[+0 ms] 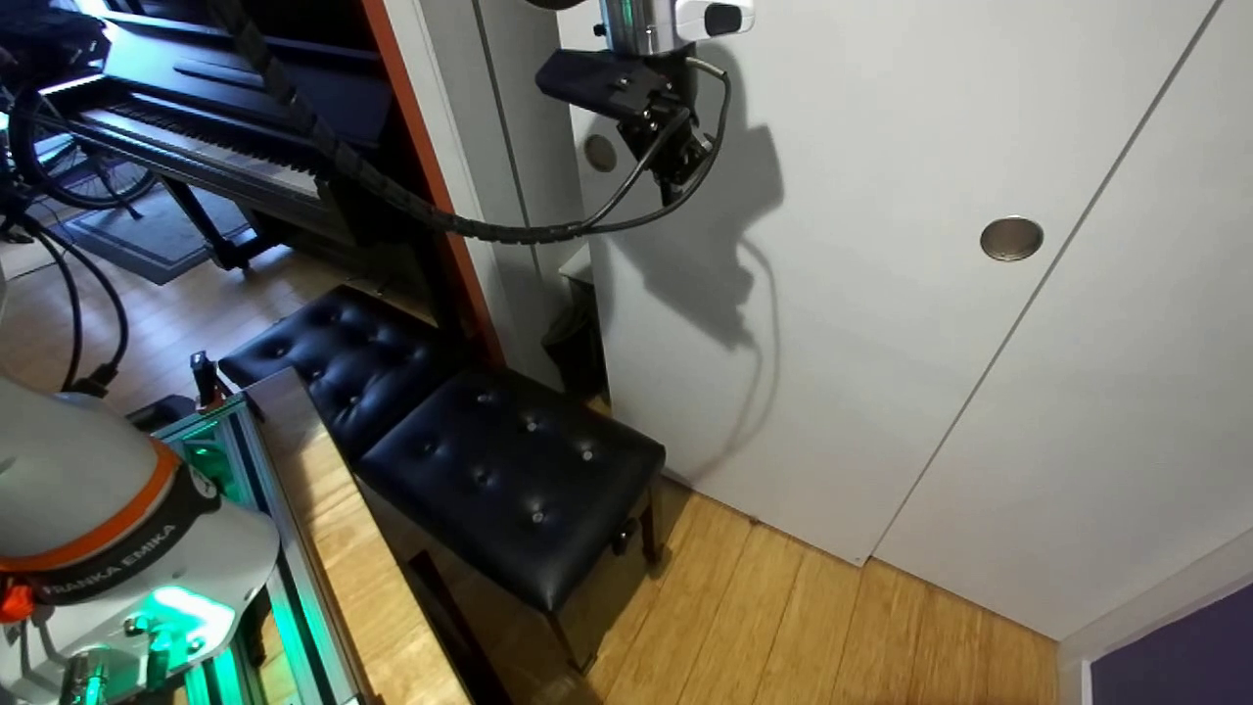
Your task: Slide the closet door to the right
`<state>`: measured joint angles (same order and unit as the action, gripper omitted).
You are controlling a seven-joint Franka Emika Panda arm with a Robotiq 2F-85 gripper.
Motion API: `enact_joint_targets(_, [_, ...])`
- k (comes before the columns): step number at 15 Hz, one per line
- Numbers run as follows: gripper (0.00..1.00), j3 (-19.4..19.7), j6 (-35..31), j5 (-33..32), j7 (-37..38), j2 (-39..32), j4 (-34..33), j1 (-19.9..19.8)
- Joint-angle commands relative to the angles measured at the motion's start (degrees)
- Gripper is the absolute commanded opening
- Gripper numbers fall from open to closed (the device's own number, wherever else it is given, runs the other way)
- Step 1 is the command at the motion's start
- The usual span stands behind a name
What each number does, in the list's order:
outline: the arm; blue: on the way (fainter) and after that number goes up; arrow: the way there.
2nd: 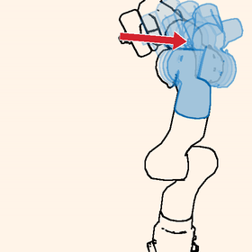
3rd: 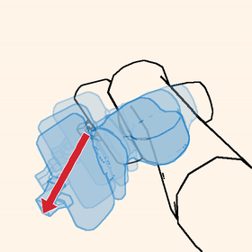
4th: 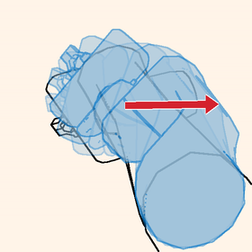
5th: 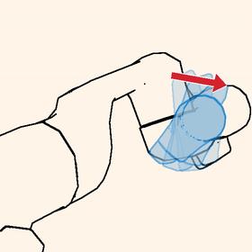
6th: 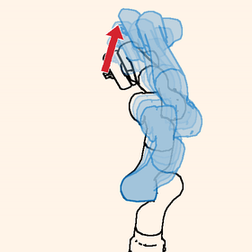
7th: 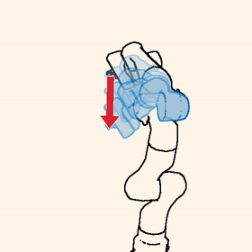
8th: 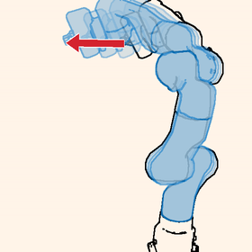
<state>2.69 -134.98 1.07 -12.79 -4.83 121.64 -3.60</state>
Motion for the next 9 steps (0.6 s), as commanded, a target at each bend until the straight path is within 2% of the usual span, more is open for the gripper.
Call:
enact_joint_targets(1, [0.00,-2.6,-1.5,-3.6,2.6,3.3,6.9,3.1])
enact_joint_targets(3, [0.00,-4.5,-3.5,-5.4,4.2,5.1,10.7,5.1])
enact_joint_targets(5, [0.00,-6.8,-8.3,-7.6,4.7,6.4,13.9,7.3])
enact_joint_targets(9, [0.00,-10.8,-17.3,-9.4,7.4,5.7,16.1,11.2])
